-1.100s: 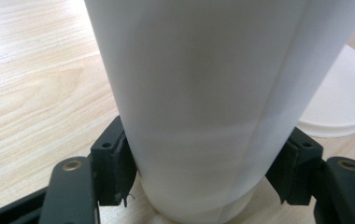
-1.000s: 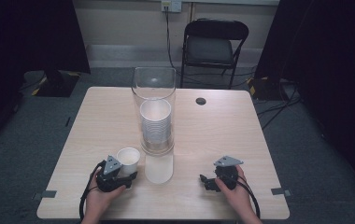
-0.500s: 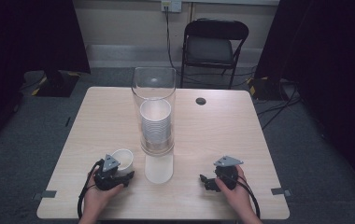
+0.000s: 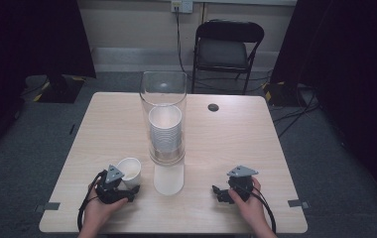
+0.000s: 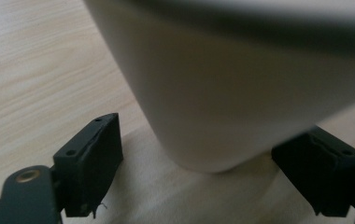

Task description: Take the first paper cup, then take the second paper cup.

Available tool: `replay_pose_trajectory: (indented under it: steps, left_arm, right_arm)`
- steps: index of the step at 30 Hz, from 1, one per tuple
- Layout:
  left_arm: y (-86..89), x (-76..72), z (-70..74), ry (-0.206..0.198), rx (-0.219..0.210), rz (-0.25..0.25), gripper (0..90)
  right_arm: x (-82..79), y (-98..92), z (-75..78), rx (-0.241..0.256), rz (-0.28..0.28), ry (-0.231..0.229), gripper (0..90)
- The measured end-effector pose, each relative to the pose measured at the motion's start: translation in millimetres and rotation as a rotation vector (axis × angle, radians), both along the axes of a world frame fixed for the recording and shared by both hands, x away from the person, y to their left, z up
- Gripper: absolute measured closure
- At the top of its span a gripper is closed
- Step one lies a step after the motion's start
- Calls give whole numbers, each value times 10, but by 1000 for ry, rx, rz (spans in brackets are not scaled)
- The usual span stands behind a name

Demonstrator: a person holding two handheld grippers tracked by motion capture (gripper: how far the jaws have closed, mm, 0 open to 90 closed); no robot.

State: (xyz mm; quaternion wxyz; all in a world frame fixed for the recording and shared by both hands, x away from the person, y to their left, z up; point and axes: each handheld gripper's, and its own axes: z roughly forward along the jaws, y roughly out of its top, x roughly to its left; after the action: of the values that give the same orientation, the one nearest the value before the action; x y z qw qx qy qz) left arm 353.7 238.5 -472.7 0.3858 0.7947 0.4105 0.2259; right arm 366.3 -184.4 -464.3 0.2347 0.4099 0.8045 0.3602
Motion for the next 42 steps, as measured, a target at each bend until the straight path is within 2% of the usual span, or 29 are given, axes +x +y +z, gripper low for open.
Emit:
replay_pose_trajectory:
  steps: [7,11,12,15,16,23,30,36,42]
  left_arm:
    - [112,-88,-10,3,5,-28,153]
    - [140,-112,-17,5,-4,-31,151]
    - [152,-109,-14,0,8,-38,151]
    - [148,-113,-16,2,2,-34,150]
    - [149,-113,-16,2,2,-34,150]
    - [149,-113,-17,2,2,-35,150]
    - [149,-112,-17,1,3,-36,150]
    - [151,-111,-16,0,7,-39,147]
    - [151,-111,-16,1,7,-39,147]
  right_arm:
    - [-7,7,0,-1,-6,-2,83]
    - [-16,14,0,-6,16,-5,85]
    - [-19,21,1,-7,23,-7,87]
    - [-25,40,26,-20,42,-14,153]
    - [-25,51,38,-29,50,-19,145]
    - [-61,132,129,17,101,-3,145]
    - [-96,231,201,30,158,0,149]
    - [-125,366,274,66,201,-2,159]
    - [-150,524,331,82,242,-6,168]
